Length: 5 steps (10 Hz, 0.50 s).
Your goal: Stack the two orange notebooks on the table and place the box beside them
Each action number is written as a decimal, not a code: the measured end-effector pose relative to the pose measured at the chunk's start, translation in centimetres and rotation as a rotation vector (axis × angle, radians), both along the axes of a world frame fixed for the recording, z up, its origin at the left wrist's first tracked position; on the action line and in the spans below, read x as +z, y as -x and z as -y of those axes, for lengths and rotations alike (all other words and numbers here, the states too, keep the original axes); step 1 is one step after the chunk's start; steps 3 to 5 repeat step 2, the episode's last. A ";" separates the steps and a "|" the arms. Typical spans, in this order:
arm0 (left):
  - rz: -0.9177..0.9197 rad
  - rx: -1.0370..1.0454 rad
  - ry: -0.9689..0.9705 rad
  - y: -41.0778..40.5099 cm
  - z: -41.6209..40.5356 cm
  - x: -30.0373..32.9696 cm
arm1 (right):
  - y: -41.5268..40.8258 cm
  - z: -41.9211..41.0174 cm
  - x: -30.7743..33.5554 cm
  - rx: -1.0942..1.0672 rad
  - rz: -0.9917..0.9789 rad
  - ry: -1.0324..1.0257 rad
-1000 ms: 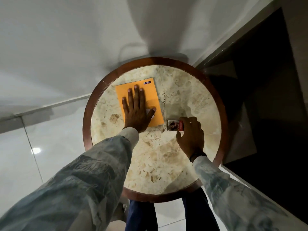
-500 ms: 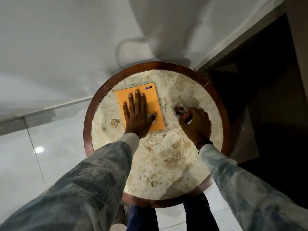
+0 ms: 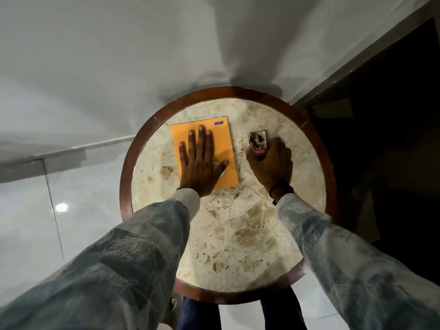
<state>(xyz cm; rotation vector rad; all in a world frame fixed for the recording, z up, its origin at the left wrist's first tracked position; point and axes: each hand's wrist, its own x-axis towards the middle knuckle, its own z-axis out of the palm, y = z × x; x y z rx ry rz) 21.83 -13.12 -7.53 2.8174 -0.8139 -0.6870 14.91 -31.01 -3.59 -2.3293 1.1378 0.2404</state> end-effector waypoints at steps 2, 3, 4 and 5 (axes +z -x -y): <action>0.003 -0.008 -0.025 0.0 0.7 3.0 | 0.0 1.6 5.9 -0.138 0.256 -0.152; 0.003 -0.008 -0.025 0.0 0.7 3.0 | 0.0 1.6 5.9 -0.138 0.256 -0.152; 0.003 -0.008 -0.025 0.0 0.7 3.0 | 0.0 1.6 5.9 -0.138 0.256 -0.152; 0.003 -0.008 -0.025 0.0 0.7 3.0 | 0.0 1.6 5.9 -0.138 0.256 -0.152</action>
